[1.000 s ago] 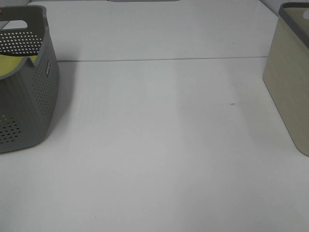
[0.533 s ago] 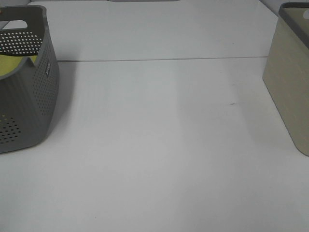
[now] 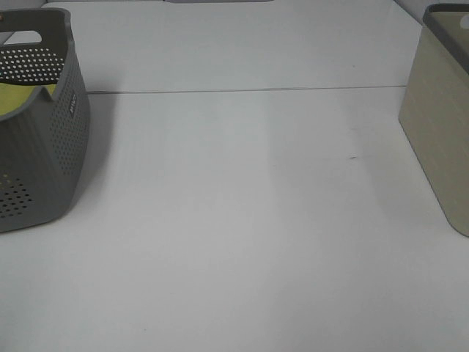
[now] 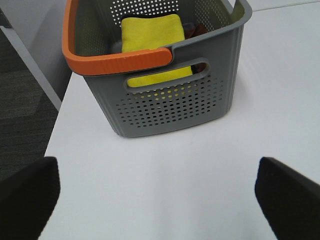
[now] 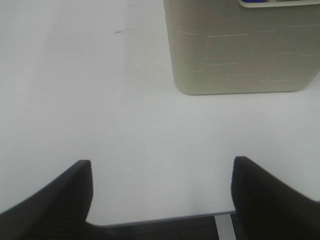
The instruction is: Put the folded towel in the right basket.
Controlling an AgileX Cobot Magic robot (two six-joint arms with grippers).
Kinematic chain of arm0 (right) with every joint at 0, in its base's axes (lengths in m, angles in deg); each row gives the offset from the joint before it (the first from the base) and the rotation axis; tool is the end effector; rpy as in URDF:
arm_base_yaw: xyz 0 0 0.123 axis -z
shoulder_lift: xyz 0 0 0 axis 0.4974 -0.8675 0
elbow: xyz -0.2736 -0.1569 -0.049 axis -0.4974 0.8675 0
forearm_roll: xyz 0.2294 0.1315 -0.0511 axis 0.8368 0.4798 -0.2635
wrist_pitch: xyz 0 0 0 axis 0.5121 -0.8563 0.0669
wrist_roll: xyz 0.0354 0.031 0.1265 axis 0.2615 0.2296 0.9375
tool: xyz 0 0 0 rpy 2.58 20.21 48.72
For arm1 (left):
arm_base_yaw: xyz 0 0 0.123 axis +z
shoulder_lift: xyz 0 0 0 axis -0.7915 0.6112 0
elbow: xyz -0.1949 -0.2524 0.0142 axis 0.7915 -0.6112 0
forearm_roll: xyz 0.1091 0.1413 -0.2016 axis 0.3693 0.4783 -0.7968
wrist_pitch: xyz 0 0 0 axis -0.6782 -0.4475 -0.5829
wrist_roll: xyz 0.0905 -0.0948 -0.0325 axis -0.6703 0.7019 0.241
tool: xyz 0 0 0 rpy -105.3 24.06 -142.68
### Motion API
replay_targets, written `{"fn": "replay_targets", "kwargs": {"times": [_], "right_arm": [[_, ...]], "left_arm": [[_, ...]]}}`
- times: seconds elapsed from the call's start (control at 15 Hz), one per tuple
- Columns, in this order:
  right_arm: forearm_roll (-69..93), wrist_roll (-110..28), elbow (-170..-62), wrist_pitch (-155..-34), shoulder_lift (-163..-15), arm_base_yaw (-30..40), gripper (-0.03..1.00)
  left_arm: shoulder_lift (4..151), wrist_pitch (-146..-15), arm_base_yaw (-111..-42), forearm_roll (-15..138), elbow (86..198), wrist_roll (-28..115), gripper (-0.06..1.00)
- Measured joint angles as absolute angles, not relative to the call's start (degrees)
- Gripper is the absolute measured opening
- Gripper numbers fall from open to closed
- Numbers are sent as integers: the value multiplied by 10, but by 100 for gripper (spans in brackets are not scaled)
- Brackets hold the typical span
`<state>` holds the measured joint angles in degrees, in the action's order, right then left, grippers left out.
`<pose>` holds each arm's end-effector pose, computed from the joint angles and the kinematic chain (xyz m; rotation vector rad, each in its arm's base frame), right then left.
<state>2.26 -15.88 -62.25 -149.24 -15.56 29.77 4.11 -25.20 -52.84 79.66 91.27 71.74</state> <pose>0.0153 -0.0037 0.2451 0.0412 2.1378 -0.0136 0.0158 0.0098 0.2726 0.1139 1.9961 0.1656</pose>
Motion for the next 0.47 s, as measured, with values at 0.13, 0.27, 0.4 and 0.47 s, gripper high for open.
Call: {"fn": "replay_targets", "kwargs": {"times": [0.13, 0.27, 0.4, 0.47], "right_arm": [[23, -159, -622, -1492, -156, 298, 75], [23, -158, -622, -1492, -156, 298, 75], [23, -158, -622, -1492, -156, 298, 75], [23, -158, -622, -1492, -156, 298, 75]], "left_arm": [[41, -252, -528, 797, 913, 717, 99], [41, -252, -528, 797, 913, 717, 99], [41, -252, -528, 797, 913, 717, 99], [41, -252, -528, 797, 913, 717, 99]]}}
